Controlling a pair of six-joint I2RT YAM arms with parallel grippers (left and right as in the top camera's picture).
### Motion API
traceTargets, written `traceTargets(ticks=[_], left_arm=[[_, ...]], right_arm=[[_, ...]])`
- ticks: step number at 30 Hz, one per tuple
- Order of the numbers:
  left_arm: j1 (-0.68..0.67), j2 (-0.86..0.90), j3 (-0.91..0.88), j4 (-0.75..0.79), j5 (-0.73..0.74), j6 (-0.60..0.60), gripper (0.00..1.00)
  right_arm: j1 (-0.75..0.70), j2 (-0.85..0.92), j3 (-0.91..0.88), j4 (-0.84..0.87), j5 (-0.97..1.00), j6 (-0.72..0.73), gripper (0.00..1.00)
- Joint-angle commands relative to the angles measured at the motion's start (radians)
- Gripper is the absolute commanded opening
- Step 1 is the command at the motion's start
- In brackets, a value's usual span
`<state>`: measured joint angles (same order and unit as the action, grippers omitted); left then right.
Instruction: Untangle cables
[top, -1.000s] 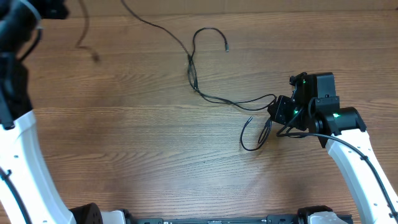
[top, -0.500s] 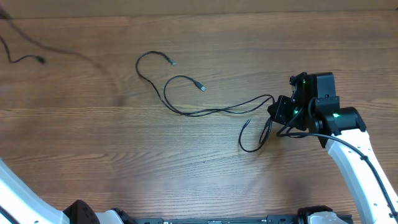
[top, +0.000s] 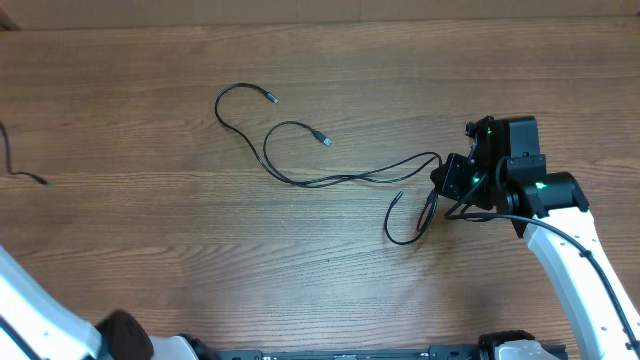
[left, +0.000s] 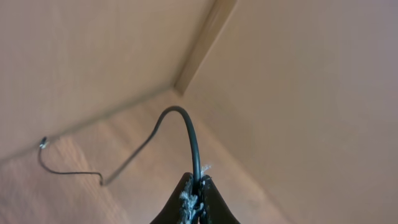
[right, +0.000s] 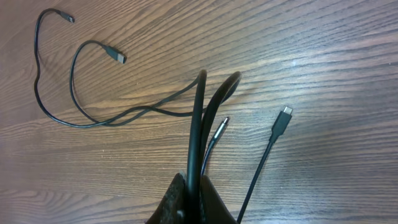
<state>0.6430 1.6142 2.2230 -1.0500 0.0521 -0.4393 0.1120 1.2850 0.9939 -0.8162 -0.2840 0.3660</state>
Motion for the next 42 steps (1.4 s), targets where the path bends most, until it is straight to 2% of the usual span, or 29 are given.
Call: traceTargets(ticks=[1,5,10,12,15,26,29,36,42], left_arm=[[-0.014,0.088,0.003,-0.039,0.061,0.005,0.04],[-0.048,0.143,0.003,-0.019,0.326,0.136,0.04],[-0.111,0.171,0.003,0.094,0.696,0.267,0.04],[-0.138,0.172,0.003,0.128,0.752,0.268,0.04],[-0.169,0.172,0.003,0.139,0.748,0.268,0.04],[-0.203,0.172,0.003,0.033,0.522,0.267,0.04],[-0.203,0.17,0.003,-0.019,0.401,0.265,0.04],[-0.203,0.169,0.003,-0.274,-0.198,0.043,0.04],[-0.203,0.17,0.003,-0.484,-0.609,-0.187,0.04]], right_arm=[[-0.001,-0.014,0.021,0.002,0.007,-0.003,0.04],[-0.001,-0.014,0.021,0.002,0.007,-0.003,0.04],[-0.001,-0.014,0.021,0.002,0.007,-0.003,0.04],[-0.001,-0.014,0.021,0.002,0.007,-0.003,0.04],[-0.001,-0.014,0.021,0.002,0.007,-0.003,0.04],[-0.001,-0.014,0.021,-0.001,0.007,-0.003,0.04],[-0.001,-0.014,0.021,-0.002,0.007,-0.003,0.04],[-0.001,-0.014,0.021,-0.002,0.007,-0.003,0.04],[-0.001,-0.014,0.021,-0.002,0.007,-0.003,0.04]])
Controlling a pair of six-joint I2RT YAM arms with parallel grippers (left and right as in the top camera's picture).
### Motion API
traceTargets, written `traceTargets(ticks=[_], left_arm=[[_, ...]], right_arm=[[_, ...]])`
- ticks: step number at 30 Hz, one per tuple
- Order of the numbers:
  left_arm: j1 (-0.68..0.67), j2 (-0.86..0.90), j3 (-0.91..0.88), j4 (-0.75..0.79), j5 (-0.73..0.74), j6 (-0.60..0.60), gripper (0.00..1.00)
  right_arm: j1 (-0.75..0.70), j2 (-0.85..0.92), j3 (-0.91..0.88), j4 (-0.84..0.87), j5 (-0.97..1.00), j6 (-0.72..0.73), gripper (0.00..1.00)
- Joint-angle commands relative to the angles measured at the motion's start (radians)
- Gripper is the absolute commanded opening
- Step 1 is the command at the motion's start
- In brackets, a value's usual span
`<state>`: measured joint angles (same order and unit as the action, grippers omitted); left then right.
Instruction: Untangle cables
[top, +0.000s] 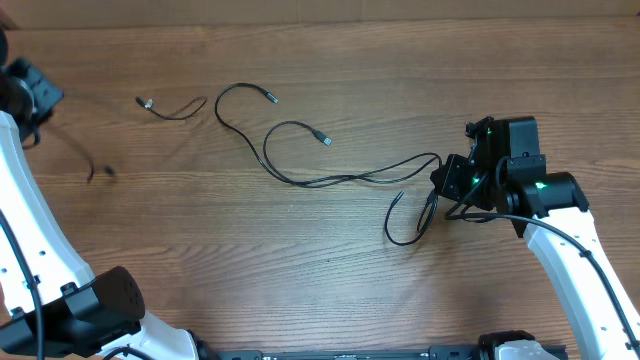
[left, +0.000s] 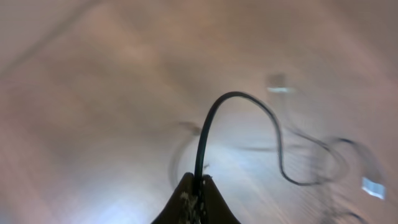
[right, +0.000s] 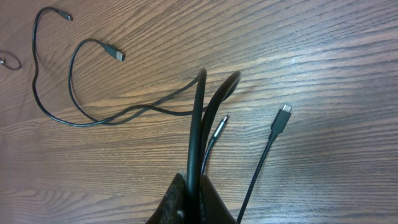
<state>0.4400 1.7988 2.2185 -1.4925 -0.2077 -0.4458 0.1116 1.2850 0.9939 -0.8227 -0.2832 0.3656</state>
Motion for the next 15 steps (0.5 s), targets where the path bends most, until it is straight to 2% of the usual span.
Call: traceTargets(ticks=[1,3,6,15], left_arm=[[0.0,-0.015,0.008,-0.061,-0.394,-0.211,0.04],[0.004,-0.015,0.008,-0.092,-0.467,-0.257,0.04],[0.031,-0.015,0.008,-0.109,-0.501,-0.285,0.04],[0.136,-0.015,0.008,-0.105,-0.498,-0.295,0.04]], right_arm=[[0.0,-0.014,0.021,0.005,0.006,-0.003,0.04],[0.0,-0.014,0.021,0.005,0.006,-0.003,0.04],[0.0,-0.014,0.021,0.005,0.007,-0.003,0.04],[0.0,-0.014,0.021,0.007,0.006,-0.003,0.04]])
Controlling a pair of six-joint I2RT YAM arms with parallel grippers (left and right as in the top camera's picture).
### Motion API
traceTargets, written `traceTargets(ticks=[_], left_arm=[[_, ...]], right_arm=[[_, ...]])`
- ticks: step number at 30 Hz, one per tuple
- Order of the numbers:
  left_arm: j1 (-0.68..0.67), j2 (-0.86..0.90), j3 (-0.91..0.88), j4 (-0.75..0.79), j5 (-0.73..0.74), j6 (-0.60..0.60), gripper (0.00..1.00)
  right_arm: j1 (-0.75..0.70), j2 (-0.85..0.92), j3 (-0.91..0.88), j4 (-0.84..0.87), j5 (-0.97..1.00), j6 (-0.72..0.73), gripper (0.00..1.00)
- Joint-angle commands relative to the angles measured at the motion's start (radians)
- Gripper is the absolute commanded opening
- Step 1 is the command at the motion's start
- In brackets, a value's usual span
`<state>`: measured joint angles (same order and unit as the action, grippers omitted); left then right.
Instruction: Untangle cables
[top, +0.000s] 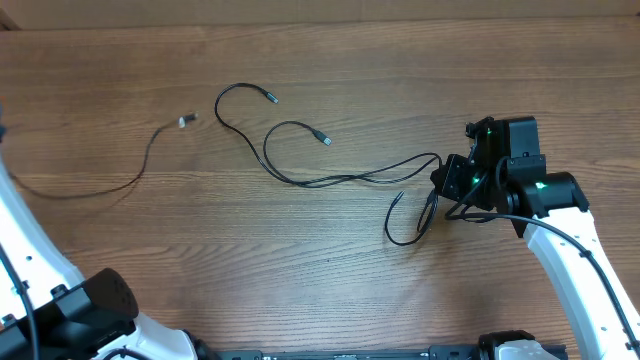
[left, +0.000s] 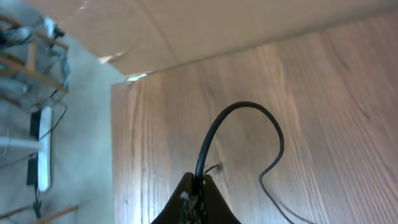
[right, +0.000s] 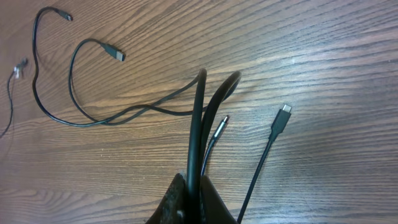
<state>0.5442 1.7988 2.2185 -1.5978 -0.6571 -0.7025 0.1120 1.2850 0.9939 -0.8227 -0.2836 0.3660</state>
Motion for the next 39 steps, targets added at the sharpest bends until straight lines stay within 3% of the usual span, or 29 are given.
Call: traceTargets(ticks=[1,6,16,27,28,29,30,32,35,39], left_arm=[[0.04,-0.015,0.008,0.001,-0.049,-0.039,0.04],[0.052,-0.015,0.008,0.019,0.0,-0.064,0.04],[0.044,0.044,0.008,0.177,0.359,-0.06,0.04],[-0.045,0.246,0.007,0.277,0.397,0.138,0.04],[-0.053,0.262,0.007,0.283,0.399,0.16,0.07],[-0.059,0.274,0.007,0.288,0.407,0.182,0.18],[-0.072,0.292,0.008,0.297,0.442,0.225,0.41],[-0.086,0.304,0.008,0.298,0.465,0.258,0.58],[-0.106,0.306,0.008,0.298,0.467,0.266,0.64],[-0.129,0.295,0.008,0.298,0.467,0.266,0.64]], right_arm=[[-0.001,-0.014,0.021,0.008,0.007,-0.003,0.04],[-0.001,-0.014,0.021,0.009,0.007,-0.003,0.04],[-0.001,-0.014,0.021,0.012,0.006,-0.003,0.04],[-0.001,-0.014,0.021,0.001,0.006,-0.003,0.04],[-0.001,-0.014,0.021,0.001,0.006,-0.003,0.04],[-0.001,-0.014,0.021,0.001,0.006,-0.003,0.04],[-0.001,-0.014,0.021,0.001,0.006,-0.003,0.04],[-0.001,-0.014,0.021,0.001,0.006,-0.003,0.04],[-0.001,-0.014,0.021,0.001,0.006,-0.003,0.04],[-0.001,-0.014,0.021,0.0,0.006,-0.003,0.04]])
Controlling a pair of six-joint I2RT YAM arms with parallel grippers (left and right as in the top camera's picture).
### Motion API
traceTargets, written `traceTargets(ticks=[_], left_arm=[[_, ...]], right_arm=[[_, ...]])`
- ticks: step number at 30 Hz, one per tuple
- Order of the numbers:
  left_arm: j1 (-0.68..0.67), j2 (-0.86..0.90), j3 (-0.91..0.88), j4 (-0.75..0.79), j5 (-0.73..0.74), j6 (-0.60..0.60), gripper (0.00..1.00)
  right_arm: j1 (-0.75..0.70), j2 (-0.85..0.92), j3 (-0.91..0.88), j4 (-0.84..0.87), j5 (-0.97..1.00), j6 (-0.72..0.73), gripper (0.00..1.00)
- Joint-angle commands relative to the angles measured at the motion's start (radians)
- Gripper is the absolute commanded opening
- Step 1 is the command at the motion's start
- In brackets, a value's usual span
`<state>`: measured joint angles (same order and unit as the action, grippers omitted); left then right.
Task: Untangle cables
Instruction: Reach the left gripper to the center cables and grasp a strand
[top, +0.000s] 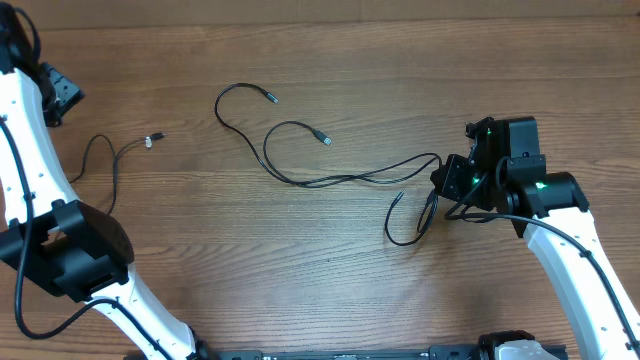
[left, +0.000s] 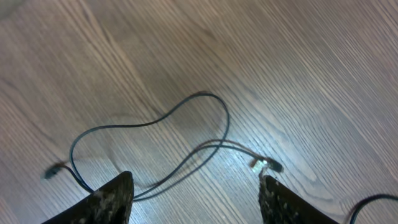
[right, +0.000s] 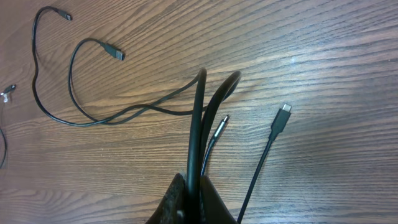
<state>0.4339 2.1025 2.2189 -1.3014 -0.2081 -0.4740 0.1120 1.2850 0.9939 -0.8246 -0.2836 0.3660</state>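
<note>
A thin black cable (left: 186, 124) with a small silver plug (left: 266, 165) lies loose on the wooden table (top: 300, 290) at far left, also seen as the thin cable (top: 110, 160). My left gripper (left: 196, 202) hovers open above it, holding nothing. A longer black cable (top: 300, 180) curls across the table's middle, ending in a USB plug (right: 116, 55). At its right end my right gripper (right: 198, 186) is shut on the thick black cable (right: 198, 124), beside an audio jack (right: 222, 121) and a USB-C plug (right: 283, 115).
The left arm (top: 25, 150) rises along the table's left edge. The right arm (top: 570, 240) comes in from the front right. A small black loop (top: 400, 232) lies just left of my right gripper. Bare wood lies between the two cable groups.
My left gripper was shut on the thin cable and is now open. The cable lies bunched on the table's left side. The right gripper and its cables have not moved.
My left gripper held the thin cable off the table's left edge, well apart from the other cables. Later the cable trailed across the left of the table with the gripper still shut. Now it lies released there. The right gripper stayed shut on the thick cable throughout.
</note>
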Motion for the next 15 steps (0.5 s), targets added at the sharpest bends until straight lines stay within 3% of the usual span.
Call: traceTargets(ticks=[1,7,15], left_arm=[[-0.024,-0.01,0.008,0.001,0.018,0.037,0.64],[-0.098,-0.018,0.008,-0.026,0.075,0.044,0.64],[-0.29,-0.013,0.007,-0.029,0.513,0.209,0.65]], right_arm=[[-0.001,-0.014,0.021,0.002,0.006,-0.003,0.04],[-0.001,-0.014,0.021,0.003,0.006,-0.003,0.04],[-0.001,-0.014,0.021,0.003,0.006,-0.003,0.04]])
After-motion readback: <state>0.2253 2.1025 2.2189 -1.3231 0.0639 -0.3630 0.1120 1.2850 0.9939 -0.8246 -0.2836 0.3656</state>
